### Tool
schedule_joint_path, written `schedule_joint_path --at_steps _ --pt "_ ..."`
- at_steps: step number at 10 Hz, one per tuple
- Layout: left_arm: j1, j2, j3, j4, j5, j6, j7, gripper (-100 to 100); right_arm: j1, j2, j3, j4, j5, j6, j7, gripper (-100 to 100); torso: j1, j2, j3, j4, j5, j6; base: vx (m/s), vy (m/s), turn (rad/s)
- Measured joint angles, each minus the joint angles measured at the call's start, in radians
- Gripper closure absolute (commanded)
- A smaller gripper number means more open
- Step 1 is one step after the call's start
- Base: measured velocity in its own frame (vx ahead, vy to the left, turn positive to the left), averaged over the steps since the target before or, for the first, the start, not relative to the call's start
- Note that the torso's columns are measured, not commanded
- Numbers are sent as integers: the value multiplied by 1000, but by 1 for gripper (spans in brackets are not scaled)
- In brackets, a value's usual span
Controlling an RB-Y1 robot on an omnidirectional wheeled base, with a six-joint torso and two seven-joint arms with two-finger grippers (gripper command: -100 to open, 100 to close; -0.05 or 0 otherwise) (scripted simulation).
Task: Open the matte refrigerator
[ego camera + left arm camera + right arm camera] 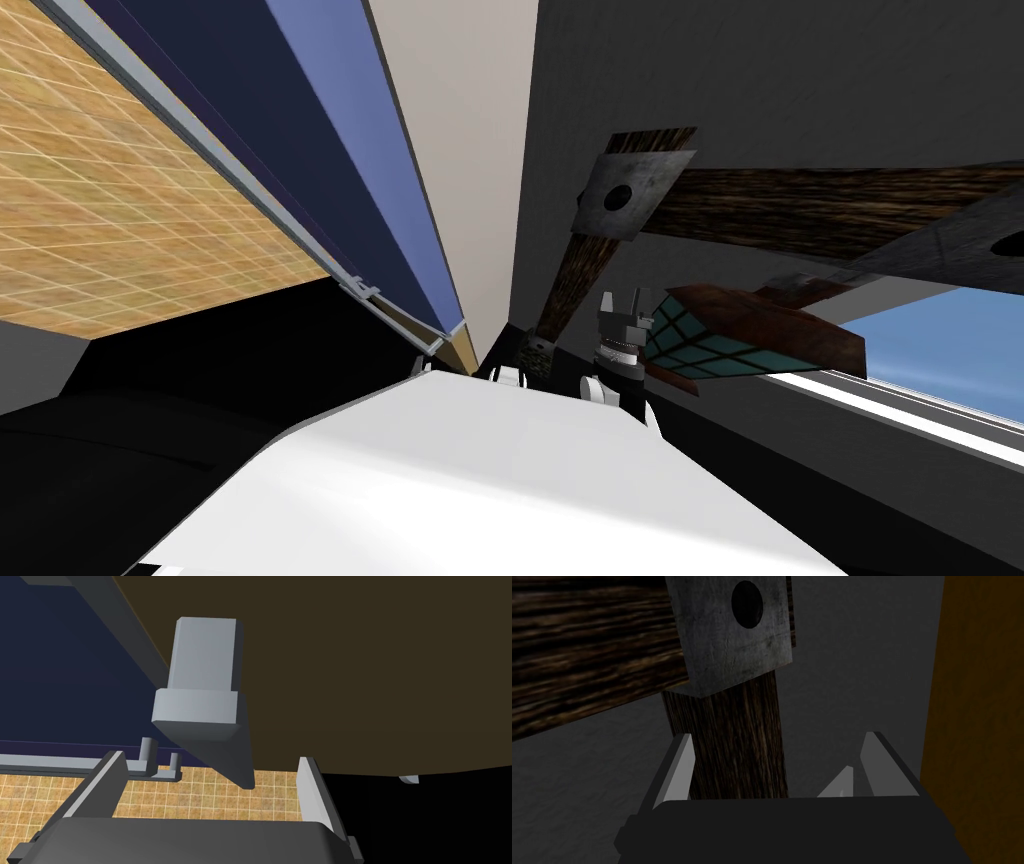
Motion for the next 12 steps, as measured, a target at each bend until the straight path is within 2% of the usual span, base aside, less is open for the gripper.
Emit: schedule_joint_path --at_steps 1,2,3,7,8,9,10,11,12 --pt "21 1 -10 -24 11 -2 -2 -100 0 0 0 0 0 0 0 0 0 1 0 0 0 -1 98 -36 -57" --pt "64 7 -30 -64 32 0 -5 -100 0 0 0 0 0 0 0 0 -1 3 2 1 0 0 61 -5 -92" --pt "83 19 -55 -38 62 -35 3 -100 0 0 0 0 0 0 0 0 1 6 3 1 0 0 58 3 -91" --pt "134 34 -97 -56 118 -69 5 -100 0 0 0 0 0 0 0 0 -1 1 0 0 0 0 63 -10 -37" --pt "135 34 -98 -57 119 -70 5 100 0 0 0 0 0 0 0 0 0 5 3 1 0 0 1 7 -18" --pt "105 31 -82 -24 103 -76 11 100 0 0 0 0 0 0 0 0 3 5 5 2 2 2 0 0 0" --pt "104 29 -72 -34 94 -68 9 100 0 0 0 0 0 0 0 0 6 0 3 1 5 4 -21 -8 63" --pt "109 21 -54 -68 72 -37 0 100 0 0 0 0 0 0 0 0 4 -4 1 2 4 8 -51 6 39" --pt "95 15 -42 -66 60 -23 -6 100 0 0 0 0 0 0 0 0 5 -8 -1 1 6 12 -43 13 -4"
